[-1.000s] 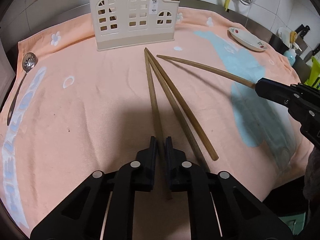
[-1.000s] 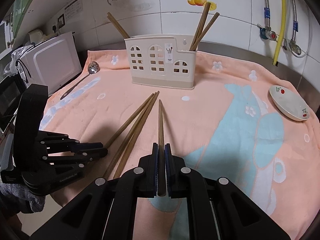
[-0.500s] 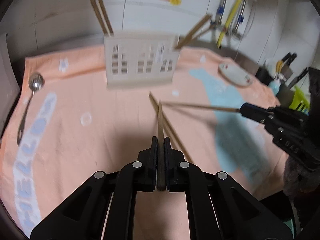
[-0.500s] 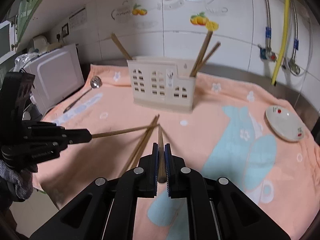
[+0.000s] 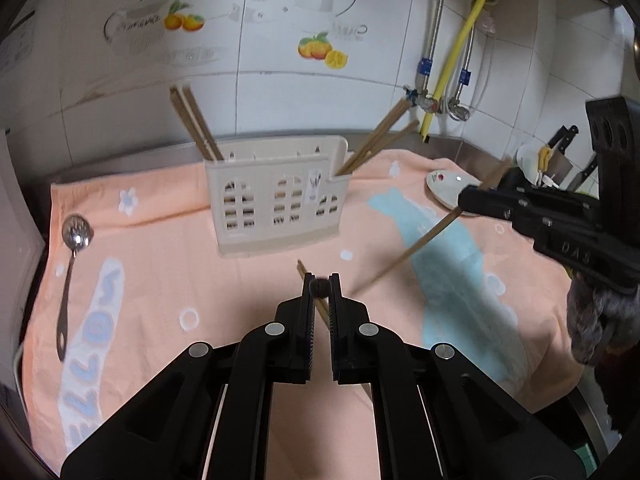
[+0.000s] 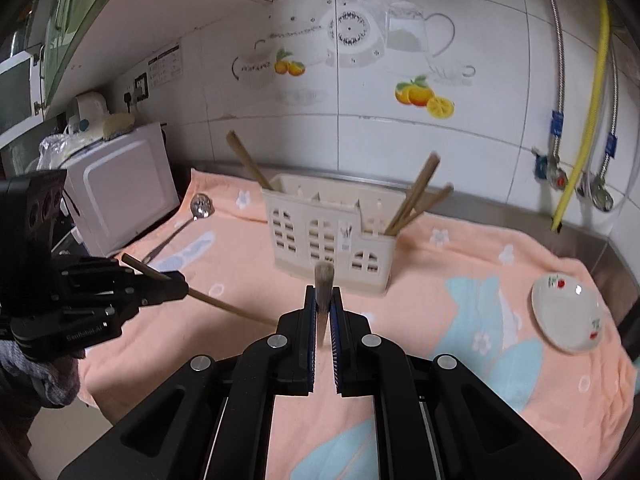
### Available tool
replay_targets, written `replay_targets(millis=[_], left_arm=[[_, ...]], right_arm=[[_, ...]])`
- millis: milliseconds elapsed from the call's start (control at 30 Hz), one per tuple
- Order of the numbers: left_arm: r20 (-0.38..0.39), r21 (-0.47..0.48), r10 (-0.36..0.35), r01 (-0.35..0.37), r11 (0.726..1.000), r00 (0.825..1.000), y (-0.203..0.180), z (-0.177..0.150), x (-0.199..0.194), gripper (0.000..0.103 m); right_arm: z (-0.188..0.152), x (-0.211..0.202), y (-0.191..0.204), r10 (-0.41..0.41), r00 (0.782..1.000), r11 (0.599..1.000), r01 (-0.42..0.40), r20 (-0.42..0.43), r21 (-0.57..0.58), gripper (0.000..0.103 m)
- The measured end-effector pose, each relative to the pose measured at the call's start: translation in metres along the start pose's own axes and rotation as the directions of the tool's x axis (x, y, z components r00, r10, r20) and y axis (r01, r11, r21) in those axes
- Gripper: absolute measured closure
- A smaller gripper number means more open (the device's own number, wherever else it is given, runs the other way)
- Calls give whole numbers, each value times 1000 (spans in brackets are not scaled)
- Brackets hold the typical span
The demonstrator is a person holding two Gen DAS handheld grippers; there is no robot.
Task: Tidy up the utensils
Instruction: 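Lift both chopsticks and lower them upright into the white holder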
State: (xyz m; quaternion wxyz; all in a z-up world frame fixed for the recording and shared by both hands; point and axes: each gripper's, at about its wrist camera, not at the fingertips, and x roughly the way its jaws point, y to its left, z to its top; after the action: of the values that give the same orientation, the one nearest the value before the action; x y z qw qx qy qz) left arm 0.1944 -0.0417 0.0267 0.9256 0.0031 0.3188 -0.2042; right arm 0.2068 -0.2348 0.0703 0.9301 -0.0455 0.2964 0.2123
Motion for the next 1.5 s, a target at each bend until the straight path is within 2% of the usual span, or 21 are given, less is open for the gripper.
replay_targets(millis=[300, 400, 600, 700, 833, 1000, 1167, 1500], left_arm=[[22, 59, 29, -30, 998, 999, 1, 46, 0, 98], [29, 61, 32, -33, 998, 999, 4, 62, 1, 98], [104, 77, 52, -60, 995, 993, 6, 103, -14, 98], [147, 87, 63, -76, 993, 987, 7, 126, -23, 98], [205, 88, 75, -95, 992, 976, 8, 153, -31, 98], [269, 107, 123, -156, 982, 955, 8, 182, -31, 98], [293, 93, 166, -201, 975, 942, 15, 192, -14, 98], [178, 25, 162, -169, 985, 971, 44, 171, 40, 97]], right_arm=[[76, -18, -24, -5, 997, 1000, 4, 77, 16, 96], [98, -16, -29, -31, 994, 999, 29, 107, 12, 96], [134, -3, -40, -68, 984, 997, 62, 166, 44, 96], [147, 14, -47, -87, 982, 995, 77, 167, 65, 96], [157, 35, -52, -118, 979, 991, 106, 166, 78, 96], [156, 58, -56, -113, 983, 991, 101, 143, 85, 96], [144, 80, -53, -96, 991, 993, 89, 96, 75, 96], [126, 89, -47, -75, 996, 996, 73, 54, 45, 96]])
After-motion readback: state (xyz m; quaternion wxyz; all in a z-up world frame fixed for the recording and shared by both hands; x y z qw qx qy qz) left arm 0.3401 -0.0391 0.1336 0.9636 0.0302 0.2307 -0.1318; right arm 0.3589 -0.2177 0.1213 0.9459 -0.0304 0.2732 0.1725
